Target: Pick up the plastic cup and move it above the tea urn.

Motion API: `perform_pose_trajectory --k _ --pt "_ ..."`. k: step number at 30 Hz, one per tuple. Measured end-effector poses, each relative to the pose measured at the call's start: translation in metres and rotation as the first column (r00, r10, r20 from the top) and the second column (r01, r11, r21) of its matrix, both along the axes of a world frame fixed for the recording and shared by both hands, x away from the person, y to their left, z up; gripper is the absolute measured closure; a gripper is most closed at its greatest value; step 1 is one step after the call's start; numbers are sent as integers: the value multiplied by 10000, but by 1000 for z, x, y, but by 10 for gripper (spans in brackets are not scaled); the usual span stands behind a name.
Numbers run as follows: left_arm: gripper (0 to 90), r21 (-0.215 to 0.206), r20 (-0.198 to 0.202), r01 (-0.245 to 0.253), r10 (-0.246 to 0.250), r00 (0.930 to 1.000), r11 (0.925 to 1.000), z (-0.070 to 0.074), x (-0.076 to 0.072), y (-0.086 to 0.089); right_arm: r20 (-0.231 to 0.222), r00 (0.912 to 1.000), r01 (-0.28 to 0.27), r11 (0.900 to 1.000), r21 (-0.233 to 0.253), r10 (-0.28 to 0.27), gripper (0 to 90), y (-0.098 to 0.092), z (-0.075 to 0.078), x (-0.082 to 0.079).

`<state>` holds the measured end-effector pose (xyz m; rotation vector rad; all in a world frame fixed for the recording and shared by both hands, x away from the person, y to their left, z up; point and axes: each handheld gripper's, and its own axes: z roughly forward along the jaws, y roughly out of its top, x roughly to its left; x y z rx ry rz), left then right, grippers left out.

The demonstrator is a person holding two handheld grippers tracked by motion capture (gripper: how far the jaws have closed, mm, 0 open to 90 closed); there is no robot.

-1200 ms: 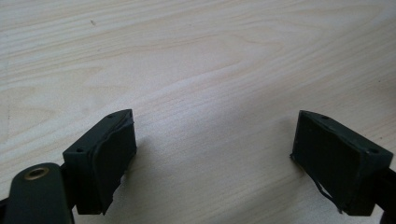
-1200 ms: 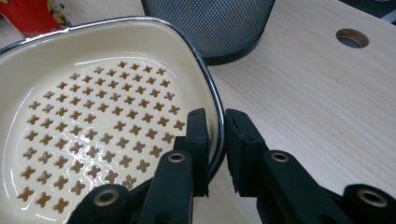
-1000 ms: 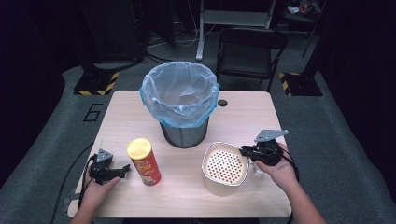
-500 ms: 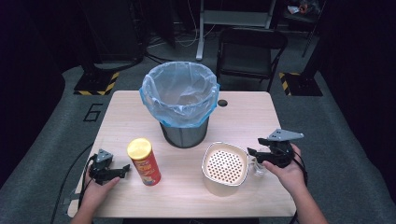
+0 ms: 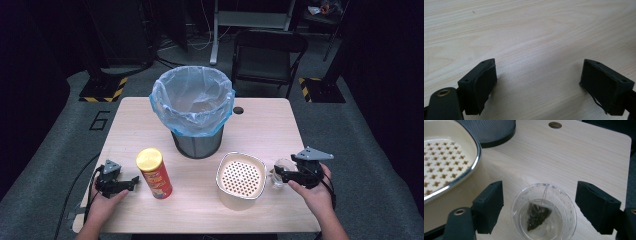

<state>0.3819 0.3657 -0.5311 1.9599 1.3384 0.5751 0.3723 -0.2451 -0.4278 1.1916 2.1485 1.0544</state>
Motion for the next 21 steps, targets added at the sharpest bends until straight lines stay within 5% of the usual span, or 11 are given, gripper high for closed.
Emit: perform_pose_trajectory --k 21 --pt "133 7 13 -21 21 10000 10000 0 0 0 -279 9992 308 9994 185 -303 195 -7 -48 4"
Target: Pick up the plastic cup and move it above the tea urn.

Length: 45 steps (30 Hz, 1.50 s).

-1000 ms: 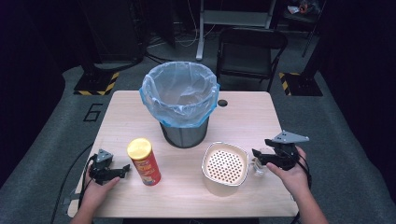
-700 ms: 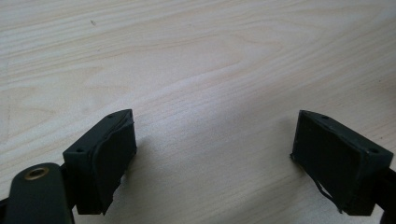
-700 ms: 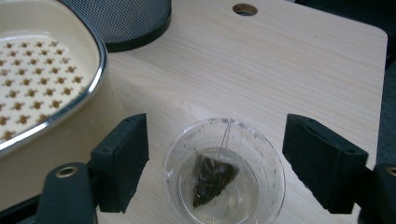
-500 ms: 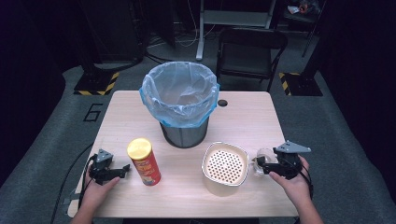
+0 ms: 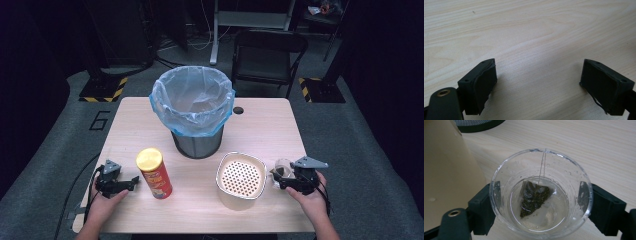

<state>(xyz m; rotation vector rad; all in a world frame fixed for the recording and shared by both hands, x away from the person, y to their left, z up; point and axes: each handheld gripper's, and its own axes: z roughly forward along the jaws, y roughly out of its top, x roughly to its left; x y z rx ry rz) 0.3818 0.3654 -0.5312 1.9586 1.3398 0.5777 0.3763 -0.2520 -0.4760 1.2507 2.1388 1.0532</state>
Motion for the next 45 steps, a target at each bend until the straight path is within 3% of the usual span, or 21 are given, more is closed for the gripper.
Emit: perform_pose_trajectory --k 3,10,17,18,25,30,41,45 --pt "133 2 -1 2 -2 10000 10000 0 0 0 -17 10000 -6 9999 -168 5 222 2 -5 2" --pt "133 -1 1 -2 2 10000 10000 0 0 0 -36 10000 91 9999 112 -91 272 4 -9 5" --pt "132 1 1 1 -1 10000 10000 0 0 0 163 9998 -83 9998 -177 86 277 4 -7 4" --pt "133 -4 2 -5 5 10000 10000 0 0 0 129 9999 5 10000 -10 -5 276 6 -6 3" --pt "133 4 0 0 0 10000 10000 0 0 0 156 9998 -131 9999 -51 132 285 6 -6 3" --pt "133 2 -1 1 -1 10000 10000 0 0 0 189 9985 -514 9987 -66 515 339 2 -6 4" --pt "133 -1 -2 -2 2 10000 10000 0 0 0 269 9945 -1007 9949 -20 1007 352 -2 -6 9" --pt "133 0 -2 0 0 10000 10000 0 0 0 397 9912 -1261 9919 -153 1266 363 0 3 13"
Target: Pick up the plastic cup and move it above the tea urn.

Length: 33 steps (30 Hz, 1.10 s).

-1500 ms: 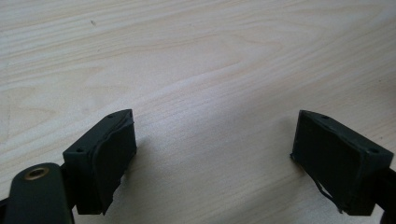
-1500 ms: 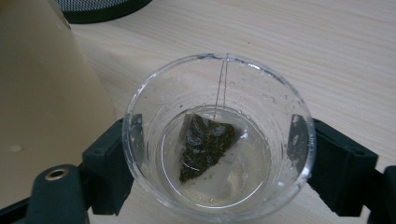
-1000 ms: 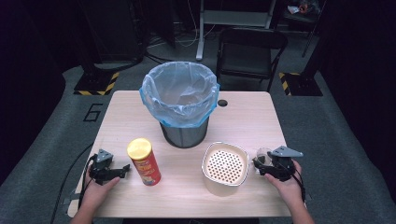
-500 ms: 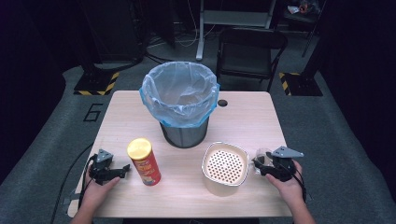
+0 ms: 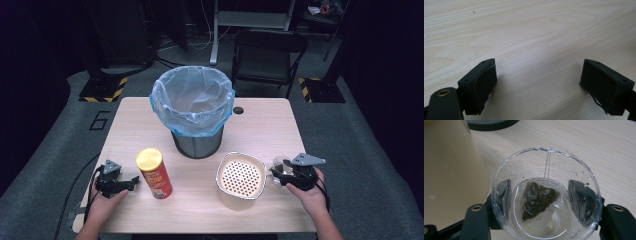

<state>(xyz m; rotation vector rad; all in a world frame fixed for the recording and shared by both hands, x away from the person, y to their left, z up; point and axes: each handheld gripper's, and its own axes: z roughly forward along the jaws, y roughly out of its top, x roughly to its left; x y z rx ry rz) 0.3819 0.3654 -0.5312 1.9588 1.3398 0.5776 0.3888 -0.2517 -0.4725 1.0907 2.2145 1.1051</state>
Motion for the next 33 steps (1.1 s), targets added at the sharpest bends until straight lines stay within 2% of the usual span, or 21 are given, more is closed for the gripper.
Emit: perform_pose_trajectory --k 1,3,5,7,10,11,20,25,26,27,31,33 --pt "133 -2 2 -3 3 10000 10000 0 0 0 0 10000 0 10000 0 0 363 0 0 0" --pt "133 -2 1 -1 1 10000 10000 0 0 0 202 9991 -371 9992 -160 374 368 1 9 3" --pt "132 -2 4 -1 1 10000 10000 0 0 0 235 9990 -388 9991 -150 391 370 3 12 4" --pt "132 1 0 2 -2 10000 10000 0 0 0 415 9956 -812 9950 -587 837 378 7 23 8" --pt "133 -6 -5 12 -12 10000 10000 0 0 0 511 9932 -1001 9919 -778 1042 380 10 30 11" --pt "133 -2 -2 1 -1 10000 10000 0 0 0 698 9888 -1248 9872 -994 1321 381 12 36 15" --pt "133 -2 2 -2 2 10000 10000 0 0 0 1038 9769 -1784 9802 -861 1869 385 22 60 32" --pt "133 -2 1 -2 2 10000 10000 0 0 0 1244 9647 -2207 9702 -1003 2323 390 35 76 41" --pt "132 -2 1 -2 2 10000 10000 0 0 0 1244 9647 -2207 9702 -1003 2323 390 35 76 41" --pt "132 -4 0 -3 3 10000 10000 0 0 0 1376 9577 -2374 9642 -1180 2526 391 39 79 45" --pt "132 0 2 -3 3 10000 10000 0 0 0 1403 9517 -2556 9580 -1303 2730 392 46 83 51" --pt "132 2 0 2 -2 10000 10000 0 0 0 1513 9454 -2682 9529 -1415 2885 392 51 85 55"
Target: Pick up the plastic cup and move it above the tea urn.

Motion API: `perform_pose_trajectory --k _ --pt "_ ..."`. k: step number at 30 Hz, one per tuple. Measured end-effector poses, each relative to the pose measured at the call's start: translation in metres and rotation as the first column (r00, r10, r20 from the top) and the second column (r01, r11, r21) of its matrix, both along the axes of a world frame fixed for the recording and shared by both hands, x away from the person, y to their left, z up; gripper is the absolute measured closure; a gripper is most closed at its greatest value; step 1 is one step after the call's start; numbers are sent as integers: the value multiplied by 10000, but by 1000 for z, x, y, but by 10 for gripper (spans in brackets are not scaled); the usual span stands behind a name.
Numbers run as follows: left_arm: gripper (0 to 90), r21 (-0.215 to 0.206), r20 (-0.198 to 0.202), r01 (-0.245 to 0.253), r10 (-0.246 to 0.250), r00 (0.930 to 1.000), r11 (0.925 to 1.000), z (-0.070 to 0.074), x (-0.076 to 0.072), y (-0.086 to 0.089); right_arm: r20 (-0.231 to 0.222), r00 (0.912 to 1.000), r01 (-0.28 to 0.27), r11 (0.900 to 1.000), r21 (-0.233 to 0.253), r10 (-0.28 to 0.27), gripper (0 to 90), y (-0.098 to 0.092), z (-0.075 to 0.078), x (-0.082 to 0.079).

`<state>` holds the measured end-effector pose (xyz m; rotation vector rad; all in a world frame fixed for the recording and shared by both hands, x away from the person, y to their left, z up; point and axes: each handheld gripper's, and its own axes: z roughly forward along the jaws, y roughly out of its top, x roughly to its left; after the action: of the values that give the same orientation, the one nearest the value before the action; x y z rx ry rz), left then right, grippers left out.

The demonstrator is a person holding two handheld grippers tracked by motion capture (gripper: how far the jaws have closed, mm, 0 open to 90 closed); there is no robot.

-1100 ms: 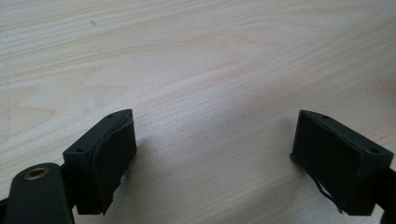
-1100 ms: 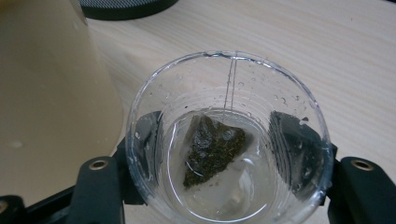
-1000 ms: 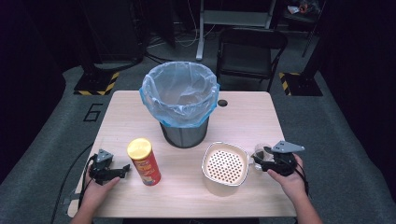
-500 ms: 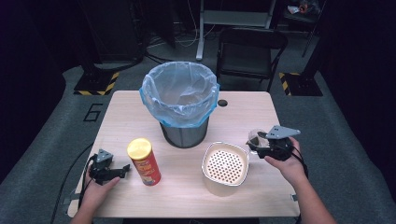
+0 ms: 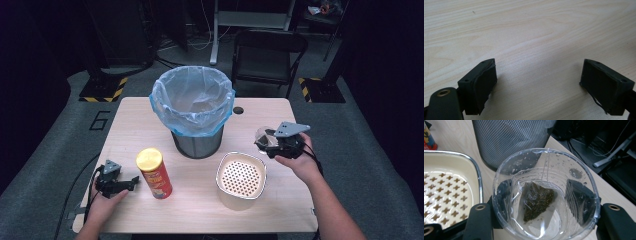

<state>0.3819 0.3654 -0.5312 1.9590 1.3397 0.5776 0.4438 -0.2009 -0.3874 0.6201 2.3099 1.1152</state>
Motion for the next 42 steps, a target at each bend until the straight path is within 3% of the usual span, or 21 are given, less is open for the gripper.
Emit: perform_pose_trajectory --k 3,13,19,23,24,27,30,41,42 --pt "132 -1 0 -1 1 10000 10000 0 0 0 220 9995 -241 9997 -103 243 393 10 1 5" --pt "133 -22 -4 13 -13 10000 10000 0 0 0 299 9976 -611 9970 -477 626 392 24 -1 10" --pt "133 -30 -4 11 -11 10000 10000 0 0 0 771 9939 -724 9942 -801 786 393 26 -2 7" --pt "133 -25 -7 14 -14 10000 10000 0 0 0 1257 9873 -847 9910 -1038 976 394 27 -3 5" --pt "133 -33 -3 9 -9 10000 10000 0 0 0 1528 9820 -922 9878 -1257 1111 394 29 -3 4" --pt "133 -21 -6 15 -15 10000 10000 0 0 0 1791 9755 -991 9822 -1593 1275 394 32 -5 1" --pt "133 -22 -8 16 -16 10000 10000 0 0 0 1982 9695 -1064 9759 -1904 1444 394 35 -6 -2" --pt "133 -31 -5 9 -9 10000 10000 0 0 0 2468 9531 -1207 9678 -2209 1752 393 39 -5 -8" --pt "133 -16 -13 21 -21 10000 10000 0 0 0 2583 9487 -1213 9641 -2362 1826 394 40 -5 -11"
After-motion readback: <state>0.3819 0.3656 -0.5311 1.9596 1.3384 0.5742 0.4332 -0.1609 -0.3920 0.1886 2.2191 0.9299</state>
